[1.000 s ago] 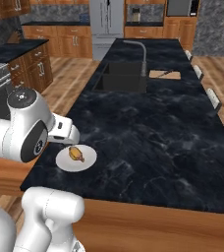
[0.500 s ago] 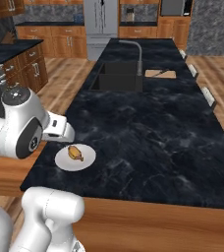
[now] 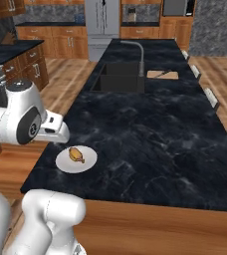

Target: Pick up the knife from the drawer and place it on the cutting board. Then place the meat from the plate to the cutting board.

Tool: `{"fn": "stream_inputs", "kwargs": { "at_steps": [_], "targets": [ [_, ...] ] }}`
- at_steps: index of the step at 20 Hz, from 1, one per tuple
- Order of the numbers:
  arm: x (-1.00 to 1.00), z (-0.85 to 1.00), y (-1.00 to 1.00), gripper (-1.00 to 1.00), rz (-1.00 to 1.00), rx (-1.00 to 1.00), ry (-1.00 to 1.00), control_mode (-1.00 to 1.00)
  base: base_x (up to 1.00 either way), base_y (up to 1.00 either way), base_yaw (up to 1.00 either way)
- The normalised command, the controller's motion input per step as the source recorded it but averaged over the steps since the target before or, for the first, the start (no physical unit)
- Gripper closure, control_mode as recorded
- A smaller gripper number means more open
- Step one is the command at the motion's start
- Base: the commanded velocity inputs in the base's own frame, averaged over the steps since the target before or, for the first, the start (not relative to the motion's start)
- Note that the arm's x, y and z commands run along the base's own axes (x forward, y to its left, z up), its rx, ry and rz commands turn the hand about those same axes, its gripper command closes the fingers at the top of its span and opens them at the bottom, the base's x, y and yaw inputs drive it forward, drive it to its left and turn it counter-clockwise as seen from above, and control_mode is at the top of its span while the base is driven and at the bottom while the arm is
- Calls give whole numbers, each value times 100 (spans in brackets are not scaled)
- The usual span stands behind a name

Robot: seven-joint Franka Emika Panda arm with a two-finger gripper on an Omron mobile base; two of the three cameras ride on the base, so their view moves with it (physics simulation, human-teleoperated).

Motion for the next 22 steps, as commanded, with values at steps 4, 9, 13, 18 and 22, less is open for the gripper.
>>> {"fn": "stream_inputs", "kwargs": {
  "at_steps": [4,9,13,18,22],
  "targets": [
    [34,-15,14,-100,0,0,0,-100,0,0,0],
    [37,-41,6,-100,2,-6,0,-100,0,0,0],
    [42,-39,1,-100,9,-5,0,-100,0,0,0],
    [44,-31,0,-100,10,0,6,-100,0,0,0],
    [41,-36,0,-100,9,0,3,-100,0,0,0]
  ]
}}
